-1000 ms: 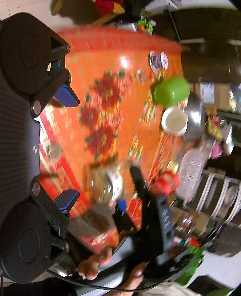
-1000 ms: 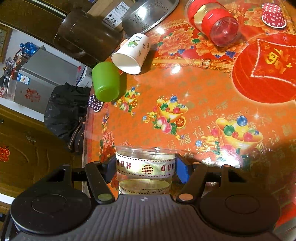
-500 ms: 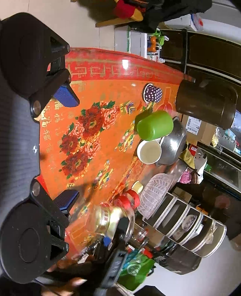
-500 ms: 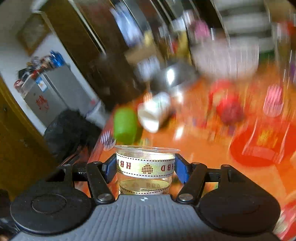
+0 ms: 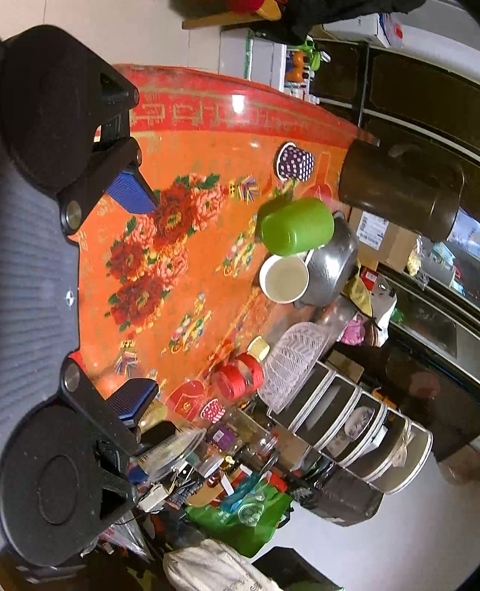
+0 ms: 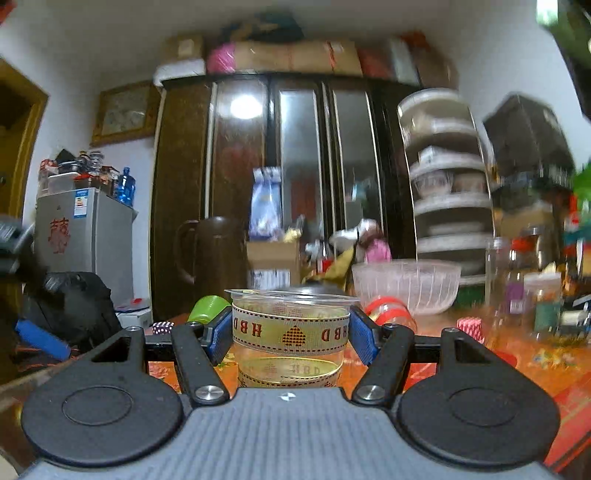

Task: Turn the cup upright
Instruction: 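Rotate the held HBD cup with the right tool until its rim faces up, then lower the upright cup onto the tablecloth and open the right tool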

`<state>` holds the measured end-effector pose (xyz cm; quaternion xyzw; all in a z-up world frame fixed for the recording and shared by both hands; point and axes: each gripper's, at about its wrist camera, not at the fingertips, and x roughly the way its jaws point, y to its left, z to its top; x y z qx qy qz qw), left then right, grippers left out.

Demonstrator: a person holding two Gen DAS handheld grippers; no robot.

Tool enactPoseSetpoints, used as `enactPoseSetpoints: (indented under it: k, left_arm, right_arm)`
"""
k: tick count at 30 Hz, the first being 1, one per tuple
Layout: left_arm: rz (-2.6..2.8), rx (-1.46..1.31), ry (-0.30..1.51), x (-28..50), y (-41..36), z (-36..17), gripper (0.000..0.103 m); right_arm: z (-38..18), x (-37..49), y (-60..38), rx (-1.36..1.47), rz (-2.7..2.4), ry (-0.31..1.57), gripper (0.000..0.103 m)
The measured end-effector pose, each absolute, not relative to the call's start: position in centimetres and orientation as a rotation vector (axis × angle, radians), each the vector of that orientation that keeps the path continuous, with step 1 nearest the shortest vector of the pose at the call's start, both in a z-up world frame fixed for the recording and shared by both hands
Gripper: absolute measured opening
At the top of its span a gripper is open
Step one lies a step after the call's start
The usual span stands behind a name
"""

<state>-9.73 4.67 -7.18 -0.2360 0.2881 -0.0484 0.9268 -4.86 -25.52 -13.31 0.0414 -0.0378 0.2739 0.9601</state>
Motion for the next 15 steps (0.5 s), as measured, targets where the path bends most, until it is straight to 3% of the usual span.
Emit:
enactPoseSetpoints:
  k: [15]
  left_arm:
    - [-0.112, -0.516, 0.610, -9.3, 4.7, -8.7, 0.097]
  right_arm:
    - [-15.3, -5.3, -23.5, 0.037, 0.540, -0.110, 0.065]
